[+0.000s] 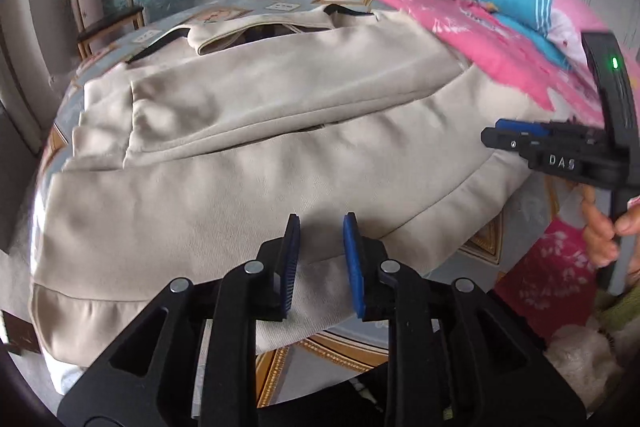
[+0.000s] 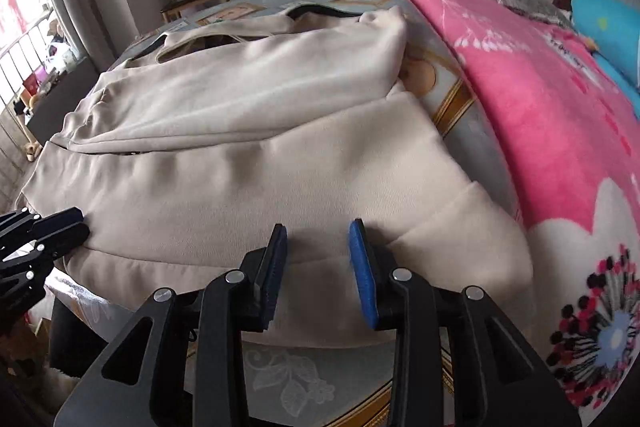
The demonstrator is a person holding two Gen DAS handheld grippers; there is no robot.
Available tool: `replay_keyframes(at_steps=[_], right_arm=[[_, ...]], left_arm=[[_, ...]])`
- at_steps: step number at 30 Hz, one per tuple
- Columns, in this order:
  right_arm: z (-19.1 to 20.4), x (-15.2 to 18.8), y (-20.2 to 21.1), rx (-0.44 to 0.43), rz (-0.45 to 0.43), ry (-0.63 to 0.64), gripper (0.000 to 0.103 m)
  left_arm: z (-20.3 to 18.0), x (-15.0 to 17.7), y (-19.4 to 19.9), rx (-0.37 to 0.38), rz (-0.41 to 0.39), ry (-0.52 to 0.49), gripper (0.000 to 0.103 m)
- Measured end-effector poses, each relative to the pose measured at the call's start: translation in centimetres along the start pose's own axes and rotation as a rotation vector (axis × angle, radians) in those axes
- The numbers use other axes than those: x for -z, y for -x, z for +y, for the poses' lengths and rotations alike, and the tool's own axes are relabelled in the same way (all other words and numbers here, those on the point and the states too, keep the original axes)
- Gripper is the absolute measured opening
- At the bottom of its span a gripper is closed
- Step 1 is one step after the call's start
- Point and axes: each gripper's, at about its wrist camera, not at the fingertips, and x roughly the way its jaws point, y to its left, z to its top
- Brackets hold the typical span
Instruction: Fold large clothes
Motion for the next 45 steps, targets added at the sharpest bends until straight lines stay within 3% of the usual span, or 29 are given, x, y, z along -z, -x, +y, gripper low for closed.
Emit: replay_keyframes(at_steps=[5, 9, 12, 14, 18, 23, 25, 27, 30, 32, 34, 37, 45], right_arm=[[-2.2, -1.7, 2.6, 0.065, -0.078, -0.039, 0.031], [-5.8, -1.2, 0.4, 0.030, -0.018, -0.150, 0.031], [-4.0, -1.4, 0.7, 0.107, -0.033, -0.068, 0.031], [-2.4, -2.0, 2.3, 0.105, -0.077, -0.031, 0.031], [0.9, -2.7, 4.8, -0.002, -0.131, 0.044, 0.035], [5.3, -2.6, 4.0, -0.249, -0.079, 0.056, 0.039], [7.3, -2.3, 3.4, -0.304, -0.060, 0.077, 0.040], [9.7, -1.7, 2.8, -0.329, -0.050, 0.129, 0.039], [12.0, -0.8, 1.7, -0.378, -0.024, 0.186, 0.040], [13.1, 0.0, 0.1, -0.350, 0.022, 0.229, 0.039], [13.8, 0.7, -0.3, -0.309, -0.009, 0.283, 0.042], [14.1, 0.4, 0.0, -0.304, 0.020, 0.291, 0.042], [12.8, -2.2, 0.5, -0.551, 0.082, 0.117, 0.042]], left_arm=[[1.4, -0.7, 1.5, 0.012, -0.028, 0.038, 0.023], [2.3, -0.6, 0.3, 0.004, 0.006, 0.079, 0.023], [2.3, -0.6, 0.0, -0.015, 0.011, 0.080, 0.023], [2.2, -0.7, 0.7, -0.019, -0.004, 0.071, 0.023], [2.9, -0.5, 2.9, -0.041, -0.065, 0.080, 0.023], [6.0, 0.6, 4.1, -0.096, -0.076, 0.184, 0.023], [7.4, 0.9, 5.1, -0.117, -0.101, 0.221, 0.024], [8.9, 1.1, 6.1, -0.154, -0.119, 0.249, 0.030], [11.1, 1.3, 7.3, -0.216, -0.134, 0.285, 0.032], [12.3, 1.4, 7.7, -0.245, -0.136, 0.309, 0.033], [13.4, 1.8, 7.8, -0.258, -0.131, 0.341, 0.035], [14.8, 2.0, 7.3, -0.258, -0.113, 0.385, 0.037], [17.0, 0.7, 4.4, -0.253, -0.058, 0.389, 0.038]])
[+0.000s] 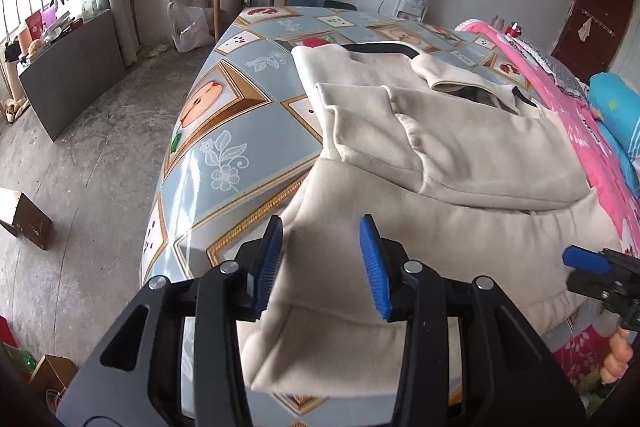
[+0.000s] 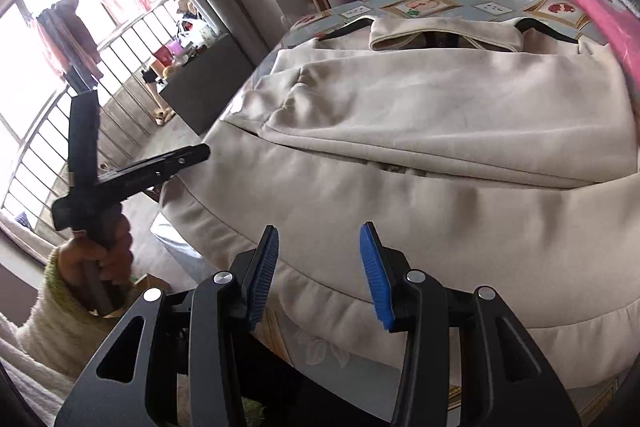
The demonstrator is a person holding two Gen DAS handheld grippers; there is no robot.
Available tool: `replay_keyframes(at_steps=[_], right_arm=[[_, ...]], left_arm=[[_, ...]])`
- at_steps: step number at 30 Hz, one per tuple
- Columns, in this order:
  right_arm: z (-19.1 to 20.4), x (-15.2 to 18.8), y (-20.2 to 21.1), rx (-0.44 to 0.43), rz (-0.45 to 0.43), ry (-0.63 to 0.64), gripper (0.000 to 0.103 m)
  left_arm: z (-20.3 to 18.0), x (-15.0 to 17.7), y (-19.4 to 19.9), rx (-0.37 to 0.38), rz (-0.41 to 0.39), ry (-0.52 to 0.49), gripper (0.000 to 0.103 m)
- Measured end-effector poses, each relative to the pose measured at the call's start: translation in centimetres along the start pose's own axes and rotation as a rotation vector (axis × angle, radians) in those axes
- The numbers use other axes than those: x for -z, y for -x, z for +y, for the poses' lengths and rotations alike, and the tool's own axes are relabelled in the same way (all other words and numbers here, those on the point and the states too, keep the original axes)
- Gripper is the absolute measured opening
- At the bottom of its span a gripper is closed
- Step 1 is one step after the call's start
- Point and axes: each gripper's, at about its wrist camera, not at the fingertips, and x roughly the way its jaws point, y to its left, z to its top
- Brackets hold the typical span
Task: Fold large clothes
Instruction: 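Move the left gripper to the jacket hem edge and close on it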
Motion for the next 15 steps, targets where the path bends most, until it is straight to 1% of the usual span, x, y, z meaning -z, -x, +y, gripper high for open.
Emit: replay_keyframes(at_steps=[4, 7, 8, 10, 11, 12, 13, 15], right_arm=[[0.4, -1.2, -0.7, -0.159, 0.024, -0.056, 0.042], [0.9, -2.3, -2.2, -0.279, 0.060, -0.103, 0.042], [1.0, -2.6, -2.7, -0.304, 0.074, -0.118, 0.042], [1.2, -3.1, -3.8, -0.326, 0.100, -0.138, 0.042], [1.4, -3.4, -4.4, -0.330, 0.115, -0.146, 0.042], [1.5, -3.6, -4.9, -0.340, 0.129, -0.153, 0.042], [1.6, -3.8, -5.2, -0.349, 0.138, -0.160, 0.042], [1.6, -4.2, -6.0, -0.379, 0.160, -0.190, 0.042]], left_arm=[[0.7, -1.3, -1.1, 0.042, 0.002, 0.023, 0.038], [1.1, -2.1, -1.6, 0.074, -0.002, 0.028, 0.038], [1.3, -2.3, -1.7, 0.085, -0.006, 0.036, 0.038], [1.5, -2.6, -2.0, 0.108, -0.007, 0.047, 0.038], [1.5, -2.7, -2.0, 0.119, -0.011, 0.048, 0.034], [1.5, -2.7, -2.0, 0.132, -0.016, 0.045, 0.027], [1.5, -2.8, -2.0, 0.141, -0.019, 0.042, 0.025], [1.3, -2.8, -1.9, 0.150, -0.028, 0.026, 0.015]])
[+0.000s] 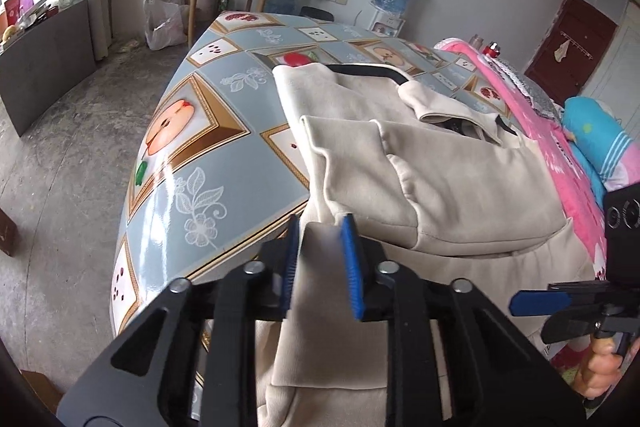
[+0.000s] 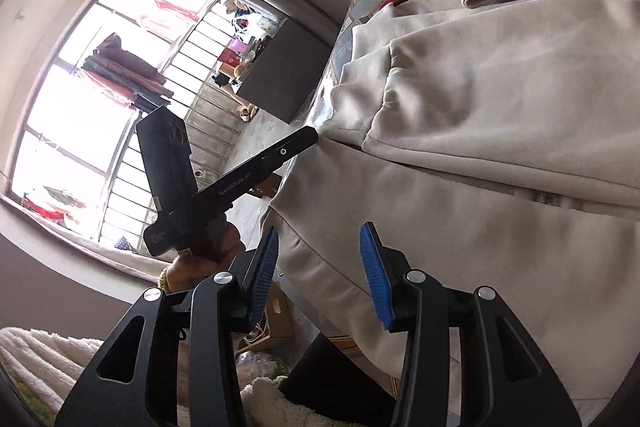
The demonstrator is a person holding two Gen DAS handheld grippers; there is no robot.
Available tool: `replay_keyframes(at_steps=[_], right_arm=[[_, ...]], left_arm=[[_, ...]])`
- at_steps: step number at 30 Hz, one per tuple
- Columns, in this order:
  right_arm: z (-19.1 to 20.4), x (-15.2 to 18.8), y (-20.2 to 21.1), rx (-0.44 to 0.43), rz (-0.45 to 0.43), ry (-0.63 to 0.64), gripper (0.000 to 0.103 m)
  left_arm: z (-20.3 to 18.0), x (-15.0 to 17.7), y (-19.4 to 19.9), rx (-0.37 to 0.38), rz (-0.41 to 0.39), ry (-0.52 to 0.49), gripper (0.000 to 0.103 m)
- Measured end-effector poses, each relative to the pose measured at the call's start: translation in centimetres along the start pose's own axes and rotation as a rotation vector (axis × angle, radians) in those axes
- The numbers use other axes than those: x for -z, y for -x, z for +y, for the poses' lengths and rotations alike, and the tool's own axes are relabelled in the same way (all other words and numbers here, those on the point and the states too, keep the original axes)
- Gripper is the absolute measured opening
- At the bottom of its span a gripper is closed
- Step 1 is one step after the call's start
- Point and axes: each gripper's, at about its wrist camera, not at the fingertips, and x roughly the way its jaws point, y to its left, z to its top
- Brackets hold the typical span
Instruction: Fold large clothes
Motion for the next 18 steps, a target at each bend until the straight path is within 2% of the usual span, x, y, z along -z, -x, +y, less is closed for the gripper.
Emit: replay_keyframes(at_steps=[4, 11, 13, 16, 18], right_arm=[[-0.9, -1.1, -1.0, -0.064, 0.023, -0.098, 0.042], [-4.8, -1.8, -3.0, -0.275, 0.080, -0.463, 0.043], [-5.1, -1.8, -3.5, -0.301, 0.089, -0.526, 0.048], [-5.1, -1.9, -4.7, -0.327, 0.116, -0.590, 0.049], [-4.9, -2.1, -5.6, -0.312, 0.146, -0.604, 0.049]], left_arm=[[-1.0, 0.3, 1.0, -0.012, -0.035, -0.070, 0.006], [-4.1, 1.4, 5.1, 0.041, -0.124, -0.228, 0.005], [-5.1, 2.0, 6.3, 0.064, -0.141, -0.274, 0.005], [-6.7, 3.2, 7.5, 0.086, -0.142, -0.338, 0.005], [-7.7, 4.3, 8.0, 0.088, -0.132, -0.377, 0.005]])
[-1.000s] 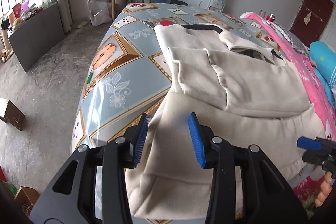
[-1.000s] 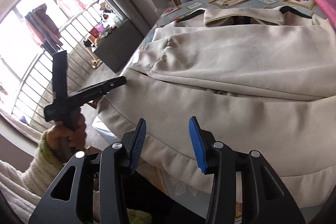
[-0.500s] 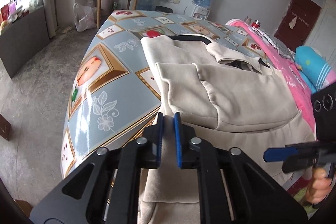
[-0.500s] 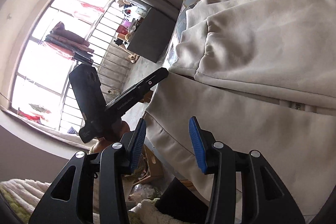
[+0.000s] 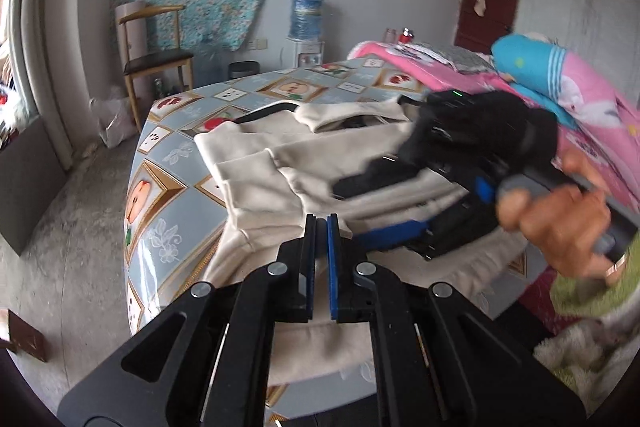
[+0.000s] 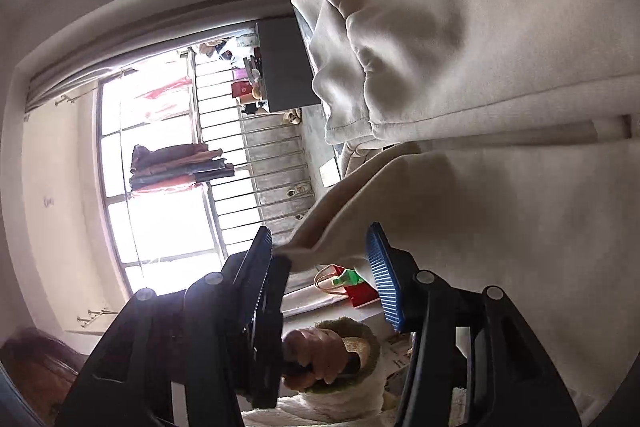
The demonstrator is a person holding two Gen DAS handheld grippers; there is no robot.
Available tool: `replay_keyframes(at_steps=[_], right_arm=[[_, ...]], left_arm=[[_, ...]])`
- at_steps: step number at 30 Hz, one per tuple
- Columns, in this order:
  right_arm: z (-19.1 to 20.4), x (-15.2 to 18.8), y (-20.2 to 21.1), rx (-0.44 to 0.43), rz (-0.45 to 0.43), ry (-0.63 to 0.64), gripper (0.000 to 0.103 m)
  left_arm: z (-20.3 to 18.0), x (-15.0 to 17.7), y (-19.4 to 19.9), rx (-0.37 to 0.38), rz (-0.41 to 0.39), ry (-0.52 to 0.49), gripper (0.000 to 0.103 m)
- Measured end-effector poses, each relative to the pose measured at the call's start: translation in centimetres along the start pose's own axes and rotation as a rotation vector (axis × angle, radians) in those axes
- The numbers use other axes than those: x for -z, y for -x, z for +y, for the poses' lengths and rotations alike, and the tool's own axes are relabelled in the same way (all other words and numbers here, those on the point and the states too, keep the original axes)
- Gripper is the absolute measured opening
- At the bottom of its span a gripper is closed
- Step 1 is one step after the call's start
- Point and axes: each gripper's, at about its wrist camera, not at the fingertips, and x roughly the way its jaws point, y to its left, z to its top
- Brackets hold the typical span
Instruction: Fold large clothes
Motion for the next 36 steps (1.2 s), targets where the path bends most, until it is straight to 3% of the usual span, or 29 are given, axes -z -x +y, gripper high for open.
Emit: replay_keyframes(at_steps=[6, 11, 13, 15, 20, 25, 26, 30, 36], right_arm=[[0.1, -0.2, -2.6, 0.131, 0.004, -0.005, 0.048], [0.2, 0.1, -3.2, 0.233, -0.035, 0.024, 0.017], [0.1, 0.1, -3.1, 0.248, -0.036, 0.024, 0.008], [0.0, 0.0, -2.9, 0.249, -0.033, 0.022, 0.007], [0.6, -0.1, -2.8, 0.248, -0.021, 0.036, 0.007], [0.8, 0.1, -2.6, 0.256, -0.011, 0.052, 0.007], [0.8, 0.1, -2.6, 0.256, -0.010, 0.054, 0.007], [0.7, 0.3, -1.9, 0.254, -0.004, 0.070, 0.007], [1.5, 0.8, -1.3, 0.256, 0.003, 0.127, 0.007]], left_arm=[[-2.3, 1.8, 0.7, 0.028, 0.022, -0.057, 0.005], [-3.1, 2.7, 0.9, 0.002, 0.040, -0.100, 0.007], [-3.2, 2.8, 1.2, 0.002, 0.041, -0.111, 0.015], [-3.2, 2.9, 1.6, -0.003, 0.031, -0.125, 0.040], [-3.4, 3.5, 0.9, -0.063, 0.061, -0.194, 0.059], [-3.1, 4.2, -2.0, -0.207, 0.120, -0.287, 0.060], [-2.9, 4.1, -2.3, -0.210, 0.126, -0.283, 0.059], [-1.7, 3.5, -2.9, -0.192, 0.141, -0.234, 0.038], [-0.9, 3.1, -3.8, -0.144, 0.167, -0.186, 0.018]])
